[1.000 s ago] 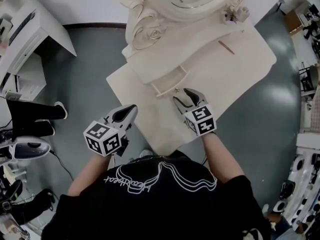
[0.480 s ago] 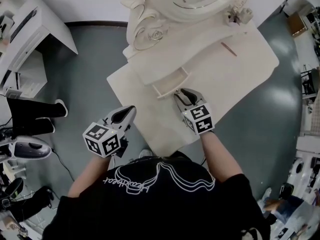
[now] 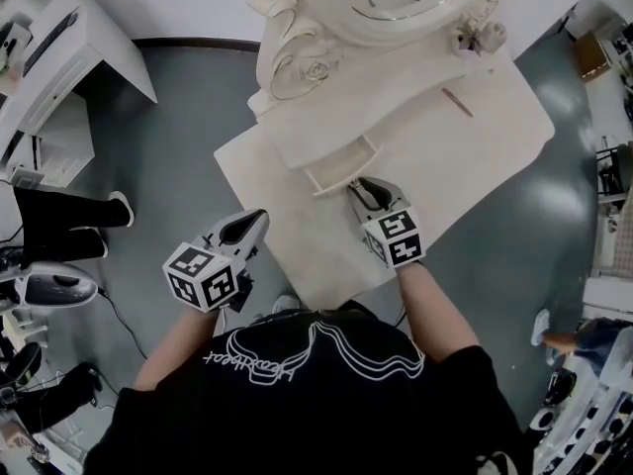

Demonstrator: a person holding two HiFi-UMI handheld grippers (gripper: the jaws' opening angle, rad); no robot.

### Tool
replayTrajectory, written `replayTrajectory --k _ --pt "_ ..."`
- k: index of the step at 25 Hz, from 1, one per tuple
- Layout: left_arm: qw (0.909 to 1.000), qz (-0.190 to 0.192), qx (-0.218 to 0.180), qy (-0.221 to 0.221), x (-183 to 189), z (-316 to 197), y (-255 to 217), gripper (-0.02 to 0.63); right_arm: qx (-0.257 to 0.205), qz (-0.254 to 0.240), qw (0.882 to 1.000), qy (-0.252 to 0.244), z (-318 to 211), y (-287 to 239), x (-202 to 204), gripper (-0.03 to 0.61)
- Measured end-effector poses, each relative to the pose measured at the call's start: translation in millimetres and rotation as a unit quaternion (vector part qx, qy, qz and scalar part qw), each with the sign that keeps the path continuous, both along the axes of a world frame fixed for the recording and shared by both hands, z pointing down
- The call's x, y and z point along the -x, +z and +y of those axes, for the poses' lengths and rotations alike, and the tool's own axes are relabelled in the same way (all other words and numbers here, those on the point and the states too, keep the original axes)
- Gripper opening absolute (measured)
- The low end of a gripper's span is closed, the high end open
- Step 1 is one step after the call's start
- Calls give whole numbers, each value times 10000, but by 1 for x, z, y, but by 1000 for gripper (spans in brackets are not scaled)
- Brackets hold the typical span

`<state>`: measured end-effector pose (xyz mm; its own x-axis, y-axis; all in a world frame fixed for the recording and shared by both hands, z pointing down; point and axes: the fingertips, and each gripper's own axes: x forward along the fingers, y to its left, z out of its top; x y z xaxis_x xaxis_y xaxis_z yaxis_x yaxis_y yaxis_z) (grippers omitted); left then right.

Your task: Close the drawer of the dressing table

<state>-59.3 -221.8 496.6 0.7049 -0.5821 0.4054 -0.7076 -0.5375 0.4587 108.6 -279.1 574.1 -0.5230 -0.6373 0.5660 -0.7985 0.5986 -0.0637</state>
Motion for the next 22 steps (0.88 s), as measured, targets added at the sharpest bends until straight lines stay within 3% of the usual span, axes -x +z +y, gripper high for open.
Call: replayTrajectory --k 22 --pt "9998 -42 133 -124 12 8 2 3 -107 97 9999 -62 -4 -7 8 101"
